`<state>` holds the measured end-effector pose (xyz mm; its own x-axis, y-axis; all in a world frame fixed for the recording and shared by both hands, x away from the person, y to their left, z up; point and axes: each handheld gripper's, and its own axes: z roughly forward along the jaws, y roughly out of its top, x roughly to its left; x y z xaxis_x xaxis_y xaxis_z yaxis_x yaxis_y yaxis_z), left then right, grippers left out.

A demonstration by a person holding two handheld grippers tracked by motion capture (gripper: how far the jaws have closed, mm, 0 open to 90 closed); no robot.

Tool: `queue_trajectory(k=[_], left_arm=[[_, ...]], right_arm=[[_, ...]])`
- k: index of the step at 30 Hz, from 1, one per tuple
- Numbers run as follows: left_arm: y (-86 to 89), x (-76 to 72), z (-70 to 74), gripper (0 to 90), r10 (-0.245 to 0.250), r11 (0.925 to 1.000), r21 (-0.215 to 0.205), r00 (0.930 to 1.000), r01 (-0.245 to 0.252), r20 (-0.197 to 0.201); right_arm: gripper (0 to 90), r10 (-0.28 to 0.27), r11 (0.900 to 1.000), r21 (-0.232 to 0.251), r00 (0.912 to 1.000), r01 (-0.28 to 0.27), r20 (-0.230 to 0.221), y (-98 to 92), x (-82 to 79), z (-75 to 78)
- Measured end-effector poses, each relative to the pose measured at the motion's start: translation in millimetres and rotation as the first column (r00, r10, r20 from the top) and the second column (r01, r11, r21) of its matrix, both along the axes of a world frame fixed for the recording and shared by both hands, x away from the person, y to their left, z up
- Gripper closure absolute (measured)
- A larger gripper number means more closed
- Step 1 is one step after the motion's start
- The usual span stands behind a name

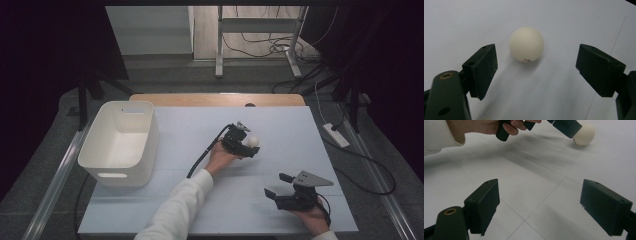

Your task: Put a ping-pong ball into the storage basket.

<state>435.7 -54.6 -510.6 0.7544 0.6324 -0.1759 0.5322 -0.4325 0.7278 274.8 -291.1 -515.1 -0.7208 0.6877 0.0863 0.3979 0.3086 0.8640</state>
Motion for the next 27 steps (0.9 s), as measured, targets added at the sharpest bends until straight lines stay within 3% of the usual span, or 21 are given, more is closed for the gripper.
queue_trajectory(k=[27], left_arm=[[-7.5,15.0,-10.3,18.7,0.000,0.9998,0.019,0.9997,0.000,-0.026]], right_arm=[[16.0,-0.006,1.000,0.006,1.0000,0.006,-0.005,-2.9,-0.3,-0.4]])
